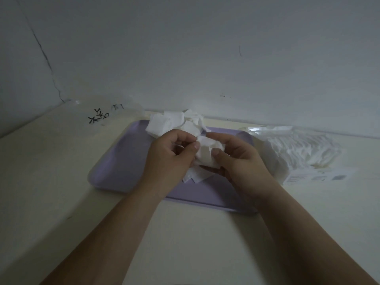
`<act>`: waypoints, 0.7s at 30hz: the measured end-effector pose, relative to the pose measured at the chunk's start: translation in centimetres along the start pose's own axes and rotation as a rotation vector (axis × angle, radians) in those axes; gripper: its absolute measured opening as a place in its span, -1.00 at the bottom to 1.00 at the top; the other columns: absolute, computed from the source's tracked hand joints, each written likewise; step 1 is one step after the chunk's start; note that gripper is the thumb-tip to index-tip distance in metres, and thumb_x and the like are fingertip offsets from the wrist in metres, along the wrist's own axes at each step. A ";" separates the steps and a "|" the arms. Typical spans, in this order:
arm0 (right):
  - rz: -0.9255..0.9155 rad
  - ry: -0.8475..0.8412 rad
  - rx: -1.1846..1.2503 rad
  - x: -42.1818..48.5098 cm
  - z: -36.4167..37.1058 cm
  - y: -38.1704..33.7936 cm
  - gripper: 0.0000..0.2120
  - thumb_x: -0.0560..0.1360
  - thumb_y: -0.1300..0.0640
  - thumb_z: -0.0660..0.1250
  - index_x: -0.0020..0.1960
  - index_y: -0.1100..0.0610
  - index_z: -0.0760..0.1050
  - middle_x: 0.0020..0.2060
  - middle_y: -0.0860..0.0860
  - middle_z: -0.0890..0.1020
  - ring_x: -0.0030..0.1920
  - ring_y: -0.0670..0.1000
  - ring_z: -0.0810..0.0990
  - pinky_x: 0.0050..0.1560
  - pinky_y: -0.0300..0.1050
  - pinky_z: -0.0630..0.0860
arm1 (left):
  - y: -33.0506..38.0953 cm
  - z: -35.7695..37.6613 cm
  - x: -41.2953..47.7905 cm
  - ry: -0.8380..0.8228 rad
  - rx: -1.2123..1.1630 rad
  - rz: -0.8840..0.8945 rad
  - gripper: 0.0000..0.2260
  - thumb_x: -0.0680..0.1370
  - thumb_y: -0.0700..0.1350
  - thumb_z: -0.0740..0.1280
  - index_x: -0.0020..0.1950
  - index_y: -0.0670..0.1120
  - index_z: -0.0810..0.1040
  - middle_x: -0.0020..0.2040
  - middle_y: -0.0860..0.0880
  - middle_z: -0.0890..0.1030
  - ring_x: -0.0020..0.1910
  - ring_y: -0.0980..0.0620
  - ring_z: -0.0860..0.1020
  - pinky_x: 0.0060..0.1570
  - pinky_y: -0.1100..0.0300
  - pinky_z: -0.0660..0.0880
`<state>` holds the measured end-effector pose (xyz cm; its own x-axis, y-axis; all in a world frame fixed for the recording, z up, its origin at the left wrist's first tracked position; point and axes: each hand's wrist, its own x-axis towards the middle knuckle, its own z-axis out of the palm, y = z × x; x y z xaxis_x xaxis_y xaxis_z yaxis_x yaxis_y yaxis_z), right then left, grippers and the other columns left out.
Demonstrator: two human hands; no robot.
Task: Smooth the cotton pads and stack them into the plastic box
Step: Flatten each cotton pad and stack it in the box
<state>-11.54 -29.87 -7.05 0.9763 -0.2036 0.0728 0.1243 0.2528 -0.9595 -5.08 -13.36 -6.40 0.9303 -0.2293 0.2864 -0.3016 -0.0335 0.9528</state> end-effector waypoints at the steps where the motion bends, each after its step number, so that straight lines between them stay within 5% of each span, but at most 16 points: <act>1: 0.003 0.005 -0.006 0.1 0.0 0.0 -0.68 0.66 0.43 0.21 0.34 0.25 0.55 0.26 0.25 0.67 0.25 0.27 0.67 0.20 0.19 0.64 | -0.1 0.0 0.1 0.008 0.003 0.000 -0.83 0.55 -0.22 0.50 -0.13 0.05 0.67 -0.24 0.03 0.70 -0.25 0.03 0.66 -0.11 0.03 0.66; 21: -0.053 0.083 -0.212 -0.4 0.3 -0.6 -0.68 0.68 0.38 0.20 0.25 0.10 0.63 0.14 0.13 0.69 0.09 0.06 0.71 0.09 0.15 0.70 | -0.1 -1.0 0.5 -0.121 0.083 -0.010 -0.88 0.57 -0.20 0.48 -0.09 0.02 0.68 -0.14 -0.01 0.69 -0.19 0.09 0.60 -0.13 0.01 0.62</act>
<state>-11.99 -29.63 -6.38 0.9505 -0.2904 0.1101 0.1263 0.0375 -0.9913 -4.42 -12.52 -6.25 0.9029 -0.3440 0.2579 -0.3132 -0.1152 0.9427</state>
